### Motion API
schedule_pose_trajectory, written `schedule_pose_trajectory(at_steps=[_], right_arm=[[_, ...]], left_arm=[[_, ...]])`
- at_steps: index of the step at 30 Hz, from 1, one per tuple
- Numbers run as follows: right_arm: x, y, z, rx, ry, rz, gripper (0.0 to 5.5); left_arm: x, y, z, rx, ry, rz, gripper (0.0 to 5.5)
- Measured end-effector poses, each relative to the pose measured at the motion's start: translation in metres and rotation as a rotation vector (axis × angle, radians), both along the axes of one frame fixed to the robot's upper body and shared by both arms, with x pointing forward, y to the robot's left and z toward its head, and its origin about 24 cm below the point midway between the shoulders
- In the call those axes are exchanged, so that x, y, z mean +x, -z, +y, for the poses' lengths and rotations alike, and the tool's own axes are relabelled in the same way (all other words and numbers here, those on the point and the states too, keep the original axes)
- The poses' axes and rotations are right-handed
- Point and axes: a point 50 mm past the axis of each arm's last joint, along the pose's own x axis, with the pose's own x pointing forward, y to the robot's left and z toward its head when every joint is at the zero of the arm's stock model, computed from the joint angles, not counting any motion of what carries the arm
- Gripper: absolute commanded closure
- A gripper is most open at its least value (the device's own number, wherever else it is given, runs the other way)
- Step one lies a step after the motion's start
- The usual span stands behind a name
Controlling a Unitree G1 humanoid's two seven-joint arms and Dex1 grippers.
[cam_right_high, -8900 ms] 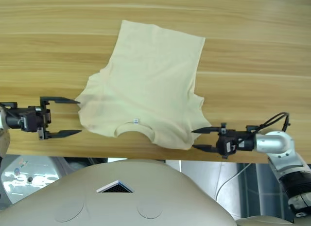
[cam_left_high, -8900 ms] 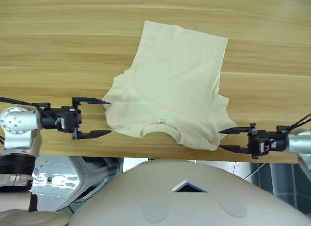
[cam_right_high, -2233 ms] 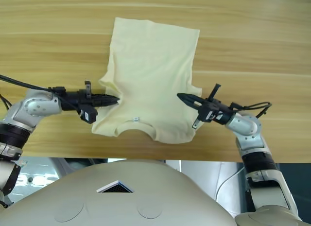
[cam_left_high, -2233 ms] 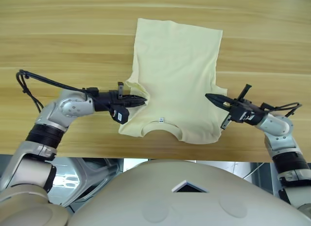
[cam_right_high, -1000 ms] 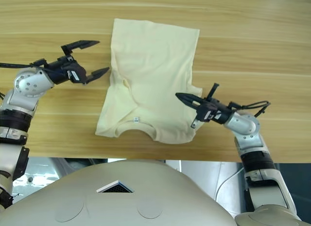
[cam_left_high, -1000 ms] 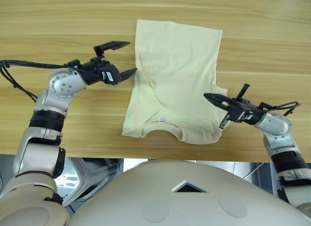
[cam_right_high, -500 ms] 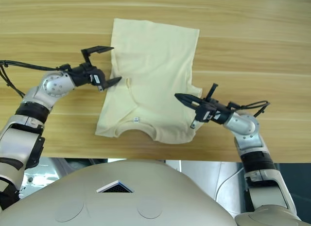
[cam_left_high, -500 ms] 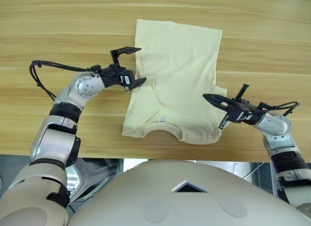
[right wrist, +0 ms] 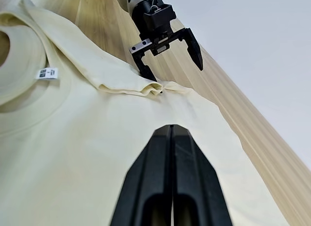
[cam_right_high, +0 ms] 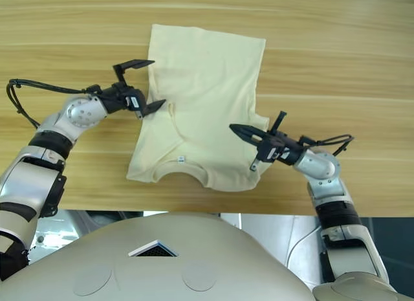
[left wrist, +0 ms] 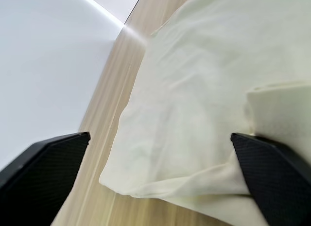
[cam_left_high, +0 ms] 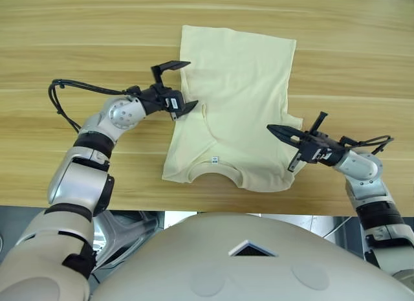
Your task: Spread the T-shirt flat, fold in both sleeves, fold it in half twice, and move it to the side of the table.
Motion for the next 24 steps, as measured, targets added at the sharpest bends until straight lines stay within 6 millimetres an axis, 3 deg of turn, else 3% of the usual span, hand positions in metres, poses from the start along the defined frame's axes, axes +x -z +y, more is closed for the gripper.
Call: schedule_pose_trajectory(at_steps=[4, 9, 12, 14, 16, 20, 24], right_arm=[[0.01, -0.01, -0.004, 0.047, 0.058, -0.037, 5.5], [0.021, -0.023, -0.015, 0.116, 0.149, -0.076, 4.67], [0.026, -0.035, -0.034, 0.111, 0.239, -0.125, 4.21], [0.024, -0.042, -0.054, 0.044, 0.31, -0.153, 3.9], [0.017, -0.044, -0.081, -0.079, 0.397, -0.148, 3.58], [-0.028, -0.037, -0.124, -0.373, 0.464, -0.022, 3.52], [-0.057, -0.032, -0.129, -0.457, 0.417, 0.068, 3.52]], left_arm=[[-0.003, -0.019, -0.009, -0.168, 0.066, -0.026, 0.11], [-0.009, -0.058, -0.01, -0.454, 0.137, -0.045, 0.1], [-0.017, -0.078, 0.002, -0.572, 0.173, -0.04, 0.1], [-0.021, -0.08, 0.011, -0.577, 0.164, -0.032, 0.1], [-0.023, -0.079, 0.024, -0.557, 0.12, -0.031, 0.1], [-0.036, -0.073, 0.052, -0.493, 0.029, -0.021, 0.1], [-0.043, -0.067, 0.062, -0.461, -0.011, -0.019, 0.1]])
